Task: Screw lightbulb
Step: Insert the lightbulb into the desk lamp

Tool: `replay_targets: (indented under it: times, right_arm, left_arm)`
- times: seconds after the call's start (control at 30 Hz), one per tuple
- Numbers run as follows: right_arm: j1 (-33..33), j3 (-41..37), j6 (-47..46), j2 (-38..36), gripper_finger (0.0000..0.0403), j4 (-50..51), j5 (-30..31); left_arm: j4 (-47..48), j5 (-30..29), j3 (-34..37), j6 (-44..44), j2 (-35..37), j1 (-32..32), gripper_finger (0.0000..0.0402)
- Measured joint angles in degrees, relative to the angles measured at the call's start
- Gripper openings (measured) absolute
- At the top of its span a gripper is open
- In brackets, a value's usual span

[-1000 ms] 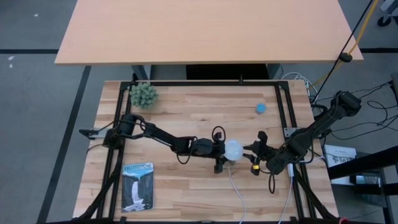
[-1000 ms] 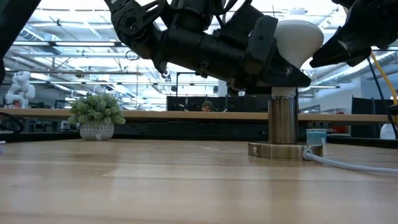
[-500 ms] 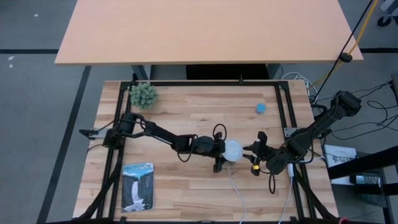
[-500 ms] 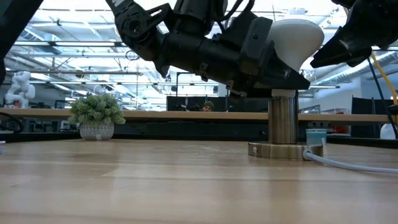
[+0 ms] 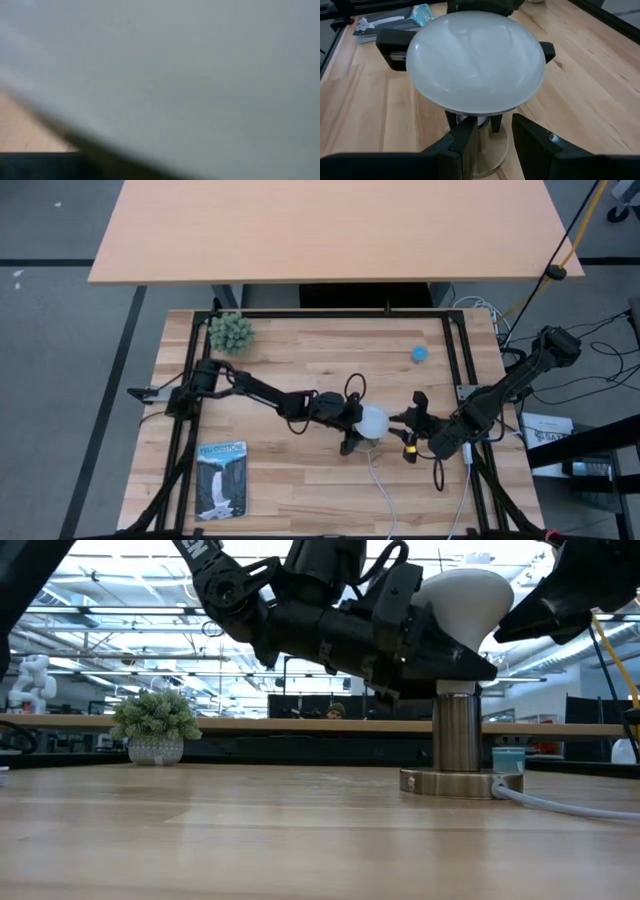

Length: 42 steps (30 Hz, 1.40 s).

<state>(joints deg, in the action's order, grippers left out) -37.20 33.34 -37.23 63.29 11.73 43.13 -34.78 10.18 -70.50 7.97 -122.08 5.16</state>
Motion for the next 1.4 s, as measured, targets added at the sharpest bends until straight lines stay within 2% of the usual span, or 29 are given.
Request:
replay_targets:
  times: [0.3,0.9,1.1,1.4]
  right_arm:
    - [1.3,0.0,0.0,0.0,0.0116,0.0,-1.8]
    - [1.3,0.0,0.5,0.0,0.0116,-0.2,-1.8]
    - [1.3,0.0,1.5,0.0,0.0116,-0.1,-1.9]
    - [1.3,0.0,4.9,0.0,0.0116,-0.3,-2.7]
  left_arm:
    - [1.5,1.2,0.0,0.2,0.0,-0.1,0.0195]
    - [0.4,-0.6,0.0,0.6,0.0,1.0,0.0195]
    - [-1.0,-2.3,0.0,-5.1,0.0,1.3,0.0195]
    - [-1.1,-10.5,0.0,-12.1,0.0,4.3,0.0195]
